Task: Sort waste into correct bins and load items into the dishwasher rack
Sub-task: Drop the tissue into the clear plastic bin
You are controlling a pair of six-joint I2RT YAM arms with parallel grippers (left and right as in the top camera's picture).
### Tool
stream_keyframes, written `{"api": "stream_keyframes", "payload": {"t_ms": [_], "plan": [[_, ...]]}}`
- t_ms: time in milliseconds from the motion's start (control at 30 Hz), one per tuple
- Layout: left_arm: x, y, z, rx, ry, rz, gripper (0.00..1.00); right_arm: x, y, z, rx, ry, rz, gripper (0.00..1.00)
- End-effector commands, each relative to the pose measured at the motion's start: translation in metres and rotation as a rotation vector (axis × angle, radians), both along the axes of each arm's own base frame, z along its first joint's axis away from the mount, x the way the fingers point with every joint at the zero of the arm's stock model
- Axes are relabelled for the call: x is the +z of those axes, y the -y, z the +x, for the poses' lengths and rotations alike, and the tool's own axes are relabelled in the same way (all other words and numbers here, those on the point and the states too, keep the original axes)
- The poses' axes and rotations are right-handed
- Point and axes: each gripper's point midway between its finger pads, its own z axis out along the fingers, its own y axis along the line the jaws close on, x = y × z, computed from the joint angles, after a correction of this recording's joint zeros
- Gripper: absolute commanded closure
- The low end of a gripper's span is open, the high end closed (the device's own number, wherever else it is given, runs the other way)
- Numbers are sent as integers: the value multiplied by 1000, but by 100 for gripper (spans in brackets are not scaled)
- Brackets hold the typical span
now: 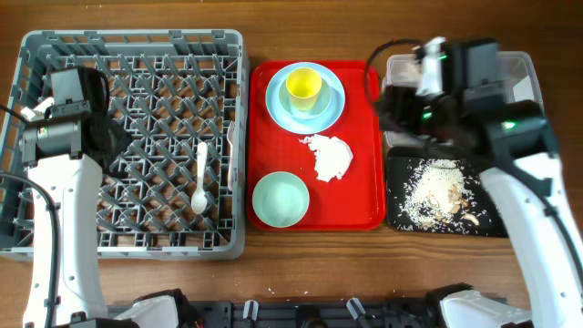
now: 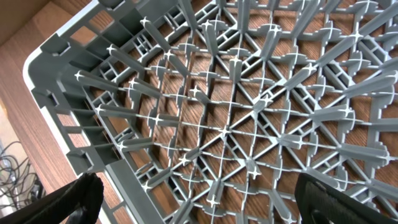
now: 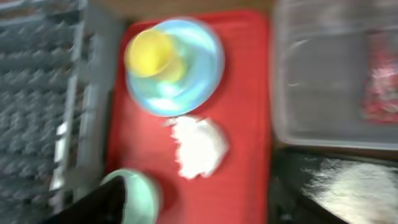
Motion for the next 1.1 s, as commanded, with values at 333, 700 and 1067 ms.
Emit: {"api": "stream_keyframes", "payload": {"t_ms": [333, 700, 1067], "plan": [[5, -3, -1, 16, 17, 9, 0, -205, -49, -4, 3, -112, -242, 24], [5, -3, -1, 16, 17, 9, 0, -219, -63, 12, 17, -129, -213, 71], [5, -3, -1, 16, 17, 9, 0, -50, 117, 57, -552, 268, -368, 81]]}}
